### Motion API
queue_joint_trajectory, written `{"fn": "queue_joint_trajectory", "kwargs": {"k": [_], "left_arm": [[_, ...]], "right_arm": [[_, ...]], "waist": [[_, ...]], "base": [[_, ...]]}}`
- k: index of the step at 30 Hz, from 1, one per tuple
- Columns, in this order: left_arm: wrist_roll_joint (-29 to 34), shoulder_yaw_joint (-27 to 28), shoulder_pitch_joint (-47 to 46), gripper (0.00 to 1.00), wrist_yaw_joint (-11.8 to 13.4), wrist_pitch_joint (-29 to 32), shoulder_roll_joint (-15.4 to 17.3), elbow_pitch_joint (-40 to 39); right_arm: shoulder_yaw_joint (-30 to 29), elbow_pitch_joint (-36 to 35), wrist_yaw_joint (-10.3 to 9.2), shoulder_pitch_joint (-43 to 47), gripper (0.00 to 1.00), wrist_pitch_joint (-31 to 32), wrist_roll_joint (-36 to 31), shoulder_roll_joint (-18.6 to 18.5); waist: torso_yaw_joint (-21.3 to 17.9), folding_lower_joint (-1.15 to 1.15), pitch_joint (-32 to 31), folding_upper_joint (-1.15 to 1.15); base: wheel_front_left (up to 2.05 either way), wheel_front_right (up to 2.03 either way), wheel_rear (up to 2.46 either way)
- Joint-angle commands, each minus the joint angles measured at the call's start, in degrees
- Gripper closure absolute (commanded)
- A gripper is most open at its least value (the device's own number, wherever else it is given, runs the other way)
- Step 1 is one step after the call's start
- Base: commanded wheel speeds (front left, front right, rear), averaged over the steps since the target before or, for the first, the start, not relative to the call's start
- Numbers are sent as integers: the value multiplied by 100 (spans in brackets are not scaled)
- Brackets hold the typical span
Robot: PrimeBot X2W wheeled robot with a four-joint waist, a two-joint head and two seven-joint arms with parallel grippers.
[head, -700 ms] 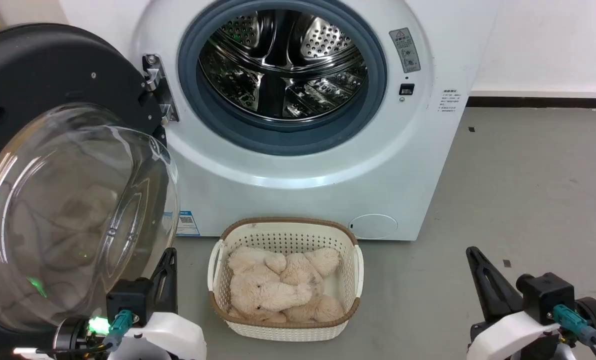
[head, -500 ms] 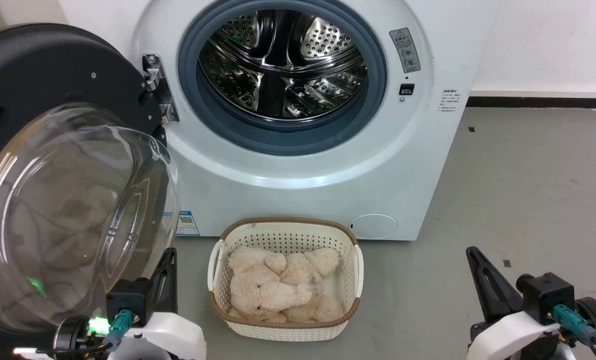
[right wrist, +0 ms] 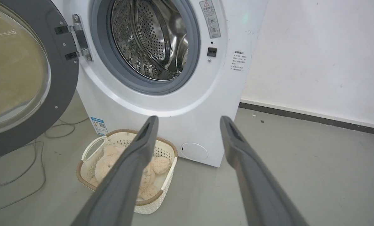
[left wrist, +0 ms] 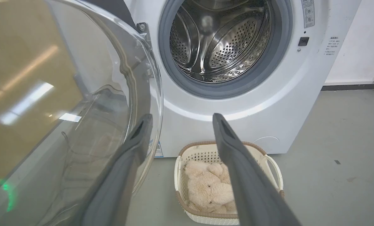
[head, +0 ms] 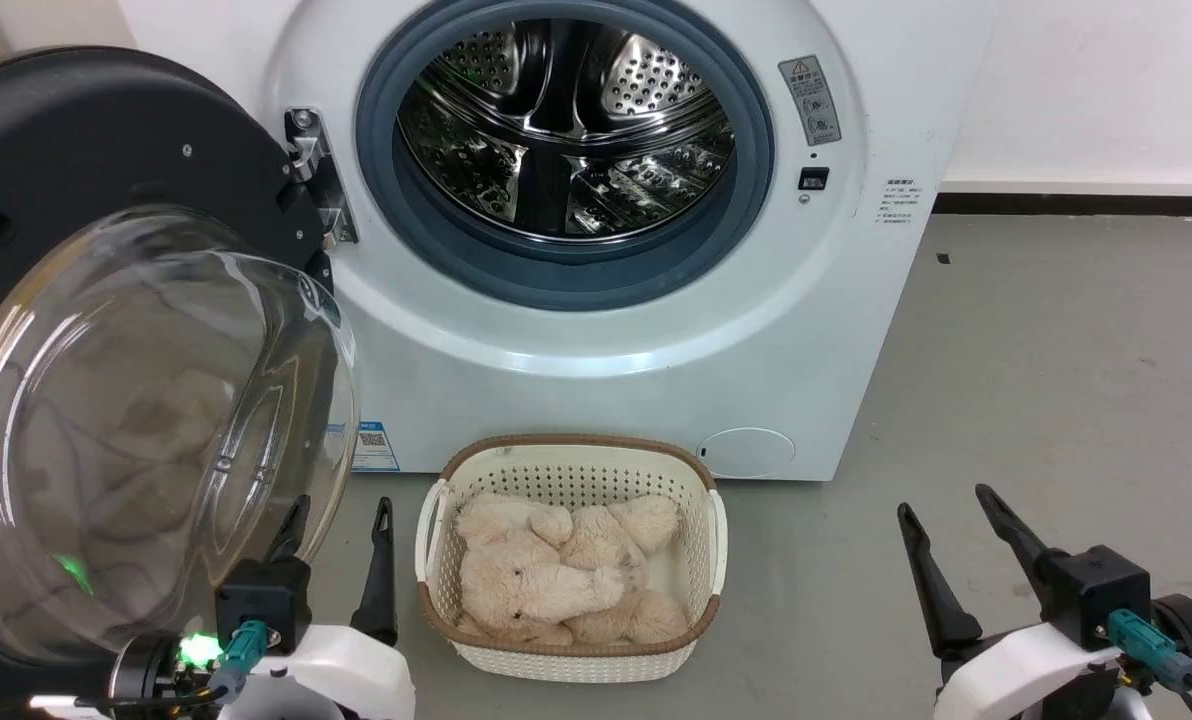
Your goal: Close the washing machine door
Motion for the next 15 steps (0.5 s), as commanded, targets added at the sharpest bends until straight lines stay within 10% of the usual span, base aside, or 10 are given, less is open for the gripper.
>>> {"fn": "queue_joint_trajectory", "kwargs": {"k": [1, 15], "left_arm": [[-27, -6, 13, 0, 7, -49, 0, 6], [-115, -57, 57, 0, 25, -217, 0, 10]], "right_arm": [[-3, 1, 0, 19, 0, -46, 49, 1], [16, -42, 1, 87, 0, -213, 217, 3]], "waist": [[0, 0, 1, 0], [45, 0, 7, 0]], "base": [[0, 0, 0], [0, 0, 0]]}}
